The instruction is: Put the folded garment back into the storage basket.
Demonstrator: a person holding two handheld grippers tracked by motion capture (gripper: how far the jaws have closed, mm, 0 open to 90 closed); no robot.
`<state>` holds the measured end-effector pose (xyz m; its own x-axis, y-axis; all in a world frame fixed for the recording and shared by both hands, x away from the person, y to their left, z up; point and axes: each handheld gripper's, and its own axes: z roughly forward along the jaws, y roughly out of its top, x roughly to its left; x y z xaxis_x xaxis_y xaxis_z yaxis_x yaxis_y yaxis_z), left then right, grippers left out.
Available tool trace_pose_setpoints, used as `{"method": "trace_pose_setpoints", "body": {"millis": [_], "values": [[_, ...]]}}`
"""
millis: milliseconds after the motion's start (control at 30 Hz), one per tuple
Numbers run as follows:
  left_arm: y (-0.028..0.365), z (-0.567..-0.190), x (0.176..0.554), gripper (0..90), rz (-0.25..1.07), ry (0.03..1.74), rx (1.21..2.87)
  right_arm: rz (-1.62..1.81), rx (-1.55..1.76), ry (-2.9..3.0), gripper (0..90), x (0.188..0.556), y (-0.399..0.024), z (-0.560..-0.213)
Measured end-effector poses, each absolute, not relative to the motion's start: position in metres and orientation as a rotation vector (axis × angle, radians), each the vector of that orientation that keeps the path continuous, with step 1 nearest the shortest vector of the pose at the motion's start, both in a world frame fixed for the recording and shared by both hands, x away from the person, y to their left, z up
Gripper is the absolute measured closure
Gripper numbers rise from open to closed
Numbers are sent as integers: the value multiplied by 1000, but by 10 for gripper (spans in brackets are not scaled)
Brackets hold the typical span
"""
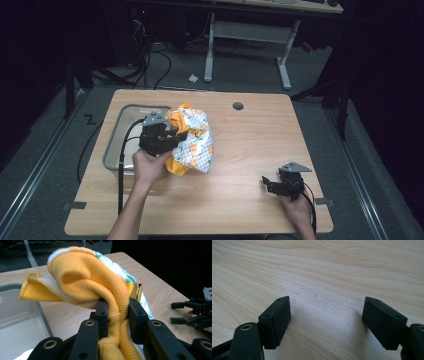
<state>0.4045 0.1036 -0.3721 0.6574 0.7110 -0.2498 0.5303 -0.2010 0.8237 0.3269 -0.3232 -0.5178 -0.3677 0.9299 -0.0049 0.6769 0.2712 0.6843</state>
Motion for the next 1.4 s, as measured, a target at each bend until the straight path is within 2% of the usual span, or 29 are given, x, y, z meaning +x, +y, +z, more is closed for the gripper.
{"method": "trace_pose_setpoints", "body": {"millis": [1400], "values": [[160,-365,410,733,291,1060,1833,842,1457,2138,235,327,-323,-518]]}}
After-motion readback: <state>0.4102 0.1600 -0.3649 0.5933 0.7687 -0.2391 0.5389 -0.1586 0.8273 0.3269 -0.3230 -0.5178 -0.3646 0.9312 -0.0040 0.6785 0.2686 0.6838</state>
